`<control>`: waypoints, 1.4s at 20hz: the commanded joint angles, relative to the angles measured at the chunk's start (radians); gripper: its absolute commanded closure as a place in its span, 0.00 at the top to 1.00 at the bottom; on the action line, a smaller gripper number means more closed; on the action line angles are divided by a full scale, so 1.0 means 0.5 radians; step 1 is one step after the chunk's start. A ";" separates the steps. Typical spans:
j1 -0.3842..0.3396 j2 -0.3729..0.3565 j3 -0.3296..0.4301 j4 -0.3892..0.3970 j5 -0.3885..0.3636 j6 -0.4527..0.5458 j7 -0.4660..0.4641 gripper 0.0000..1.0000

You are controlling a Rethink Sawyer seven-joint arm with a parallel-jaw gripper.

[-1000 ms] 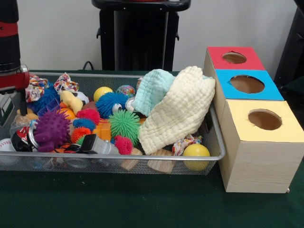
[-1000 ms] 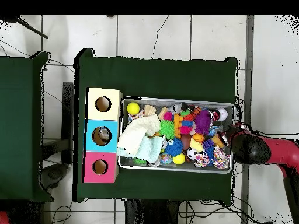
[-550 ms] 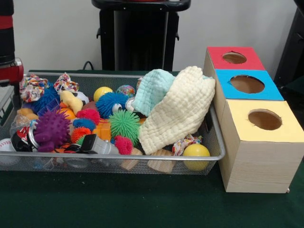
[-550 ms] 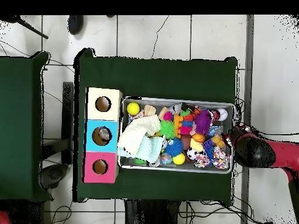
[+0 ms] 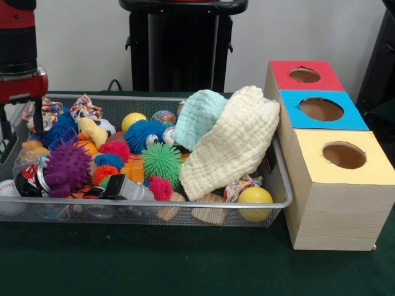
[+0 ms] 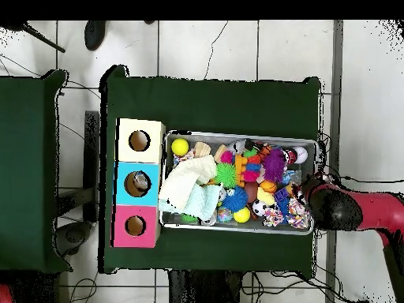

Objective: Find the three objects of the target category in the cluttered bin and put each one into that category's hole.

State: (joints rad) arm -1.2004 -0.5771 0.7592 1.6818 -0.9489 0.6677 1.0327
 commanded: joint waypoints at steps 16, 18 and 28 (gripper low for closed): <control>0.072 0.216 -0.136 0.069 -0.253 -0.287 -0.260 1.00; 0.052 0.238 -0.130 0.063 -0.257 -0.292 -0.295 1.00; -0.004 0.287 -0.115 0.063 -0.309 -0.332 -0.312 1.00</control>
State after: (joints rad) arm -1.2032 -0.4879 0.7389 1.7215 -1.0181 0.5326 1.0327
